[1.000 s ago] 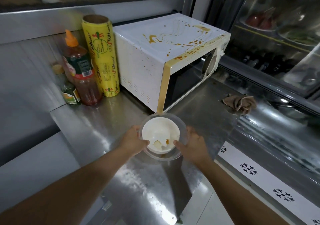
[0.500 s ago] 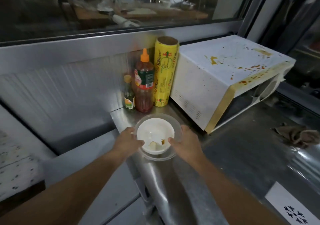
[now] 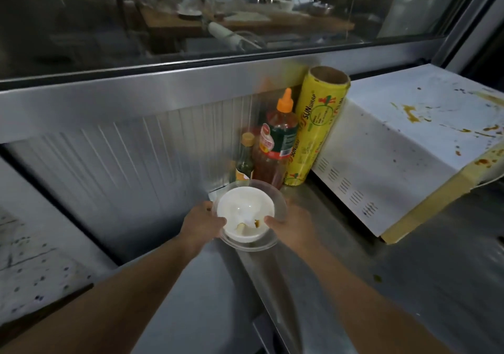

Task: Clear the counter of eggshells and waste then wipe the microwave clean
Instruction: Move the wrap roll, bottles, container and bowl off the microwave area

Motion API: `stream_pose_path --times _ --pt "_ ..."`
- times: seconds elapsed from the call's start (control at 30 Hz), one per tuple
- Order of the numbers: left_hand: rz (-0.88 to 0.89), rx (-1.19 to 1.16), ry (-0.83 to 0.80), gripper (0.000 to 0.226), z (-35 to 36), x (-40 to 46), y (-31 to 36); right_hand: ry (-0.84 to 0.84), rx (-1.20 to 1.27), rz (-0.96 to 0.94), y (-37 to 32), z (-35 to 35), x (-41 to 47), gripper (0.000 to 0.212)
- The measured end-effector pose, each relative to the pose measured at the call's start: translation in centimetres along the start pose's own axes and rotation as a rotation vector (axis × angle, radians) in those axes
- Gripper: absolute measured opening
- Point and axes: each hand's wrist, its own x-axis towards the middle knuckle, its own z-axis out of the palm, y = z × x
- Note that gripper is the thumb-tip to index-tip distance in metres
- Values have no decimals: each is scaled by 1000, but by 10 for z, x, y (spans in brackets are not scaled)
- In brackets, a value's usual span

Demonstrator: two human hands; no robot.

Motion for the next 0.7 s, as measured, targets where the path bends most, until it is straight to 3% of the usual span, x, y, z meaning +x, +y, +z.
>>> stream_pose_path --times 0.17,0.5,0.7 --pt "8 2 -28 46 -6 22 -1 -34 -4 72 -6 11 17 71" --pt "17 -24 -115 47 -7 27 -2 -39 -9 133 -5 12 26 70" --pt "-1 -44 -144 67 4 18 3 -45 107 142 1 1 16 78"
